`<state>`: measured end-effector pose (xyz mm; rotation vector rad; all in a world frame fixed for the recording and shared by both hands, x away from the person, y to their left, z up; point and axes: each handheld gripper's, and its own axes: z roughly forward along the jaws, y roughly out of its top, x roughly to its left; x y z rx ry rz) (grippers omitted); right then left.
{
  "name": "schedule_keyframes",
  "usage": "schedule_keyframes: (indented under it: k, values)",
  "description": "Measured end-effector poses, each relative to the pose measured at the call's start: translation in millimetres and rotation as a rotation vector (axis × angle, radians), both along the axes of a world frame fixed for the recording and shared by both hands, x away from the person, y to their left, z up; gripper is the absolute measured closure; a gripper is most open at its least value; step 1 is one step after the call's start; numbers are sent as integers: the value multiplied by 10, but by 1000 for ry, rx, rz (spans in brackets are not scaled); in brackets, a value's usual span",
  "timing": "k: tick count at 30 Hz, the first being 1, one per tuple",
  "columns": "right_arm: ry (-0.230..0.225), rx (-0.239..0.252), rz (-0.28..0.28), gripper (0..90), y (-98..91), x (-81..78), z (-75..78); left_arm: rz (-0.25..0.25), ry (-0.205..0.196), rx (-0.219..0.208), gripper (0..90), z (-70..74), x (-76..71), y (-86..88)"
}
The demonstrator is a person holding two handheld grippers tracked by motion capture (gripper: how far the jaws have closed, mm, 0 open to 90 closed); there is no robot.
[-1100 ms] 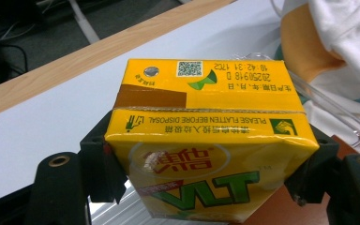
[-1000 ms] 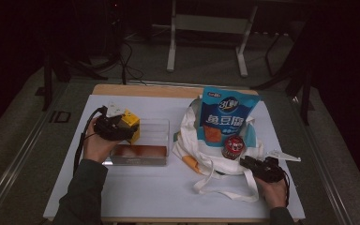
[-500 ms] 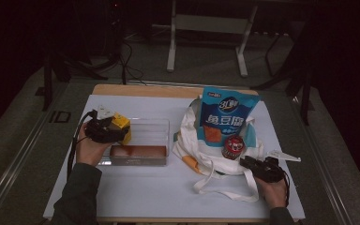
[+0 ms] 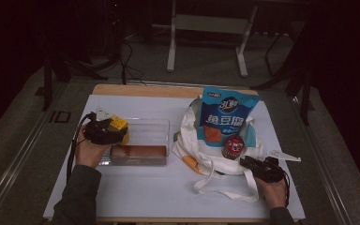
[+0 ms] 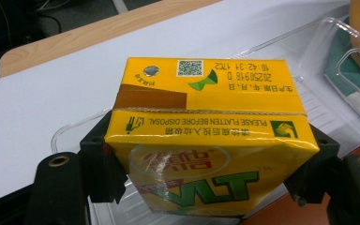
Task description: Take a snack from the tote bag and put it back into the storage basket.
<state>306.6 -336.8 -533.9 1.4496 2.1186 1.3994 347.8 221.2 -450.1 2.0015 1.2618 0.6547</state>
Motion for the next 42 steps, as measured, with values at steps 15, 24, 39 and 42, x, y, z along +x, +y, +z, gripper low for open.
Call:
schedule_keyframes:
  k: [15,24,39,42]
  values:
    - [-1,1,-1,624,1,-1,-1,23,15,5,281,-72,-35,89]
    - [1,3,-2,624,1,-1,-2,47,23,13,280,-98,-53,164]
    - [0,5,-3,621,-1,0,-4,94,28,53,278,-101,-124,201]
    - [0,5,-3,621,-1,1,-4,96,35,49,275,-106,-143,199]
